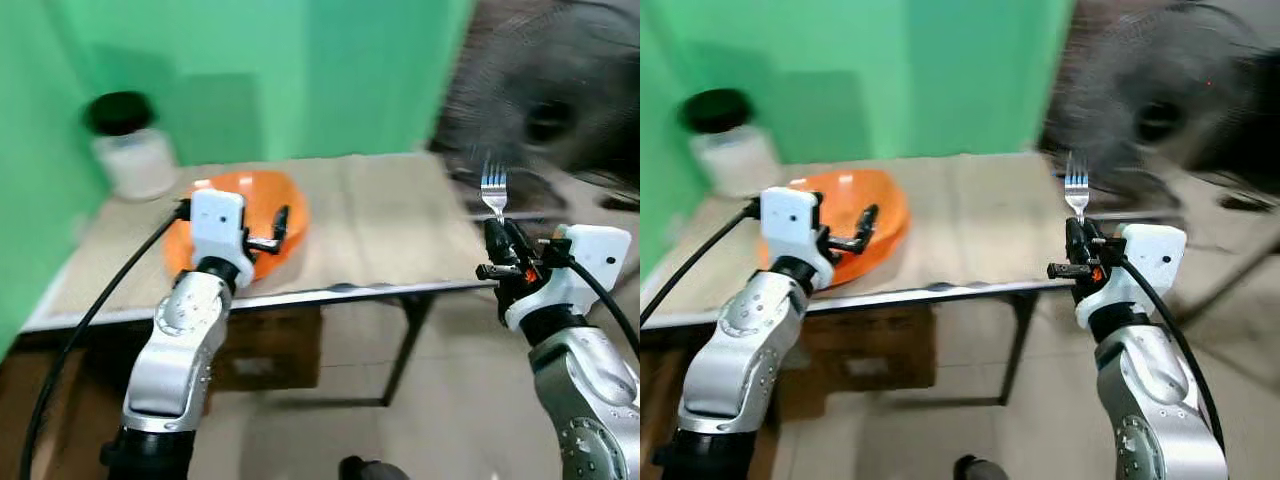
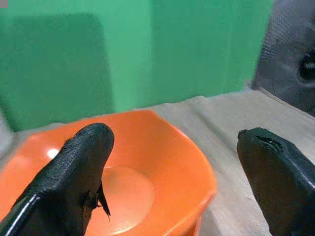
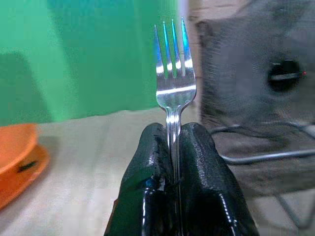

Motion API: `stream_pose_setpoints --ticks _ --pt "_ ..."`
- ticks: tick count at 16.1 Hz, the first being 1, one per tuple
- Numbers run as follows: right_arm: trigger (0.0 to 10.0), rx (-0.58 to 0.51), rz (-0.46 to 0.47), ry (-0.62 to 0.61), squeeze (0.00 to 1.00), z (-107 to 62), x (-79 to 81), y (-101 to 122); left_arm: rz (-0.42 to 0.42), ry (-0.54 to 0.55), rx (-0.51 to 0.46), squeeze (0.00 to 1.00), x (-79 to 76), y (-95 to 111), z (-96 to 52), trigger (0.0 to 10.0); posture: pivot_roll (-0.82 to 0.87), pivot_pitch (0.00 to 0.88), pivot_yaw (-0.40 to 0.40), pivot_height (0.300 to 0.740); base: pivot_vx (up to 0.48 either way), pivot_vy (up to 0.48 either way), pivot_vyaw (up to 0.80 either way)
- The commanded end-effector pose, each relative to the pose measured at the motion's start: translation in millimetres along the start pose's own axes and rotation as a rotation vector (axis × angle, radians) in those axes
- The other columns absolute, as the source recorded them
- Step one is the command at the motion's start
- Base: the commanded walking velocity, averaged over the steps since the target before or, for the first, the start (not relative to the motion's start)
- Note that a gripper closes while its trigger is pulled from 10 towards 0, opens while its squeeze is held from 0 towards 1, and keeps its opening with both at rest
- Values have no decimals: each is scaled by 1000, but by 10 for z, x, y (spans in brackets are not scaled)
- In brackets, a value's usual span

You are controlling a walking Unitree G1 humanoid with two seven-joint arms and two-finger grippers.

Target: Setting the table

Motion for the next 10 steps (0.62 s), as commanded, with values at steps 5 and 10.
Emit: stream_pose_setpoints --ticks 5,10 --pt "10000 21 -180 27 0 76 6 -47 10 75 -4 0 88 15 3 10000 -69 0 15 740 0 0 -793" --pt "10000 50 -63 44 0 45 64 -138 35 107 5 0 134 -11 40 10000 -63 0 20 740 0 -249 -800"
Point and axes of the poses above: a point about 5 cm out from each wrist's last joint towards the gripper, its own z axis pointing out of the wrist towards the gripper, its own y axis along the axis of the wrist's last joint, x = y × z, the point moved 4 cm from there along z, pointing out of the wrist towards the gripper, and after that the axes turned 4 degrees about z, right-handed, at the moved point
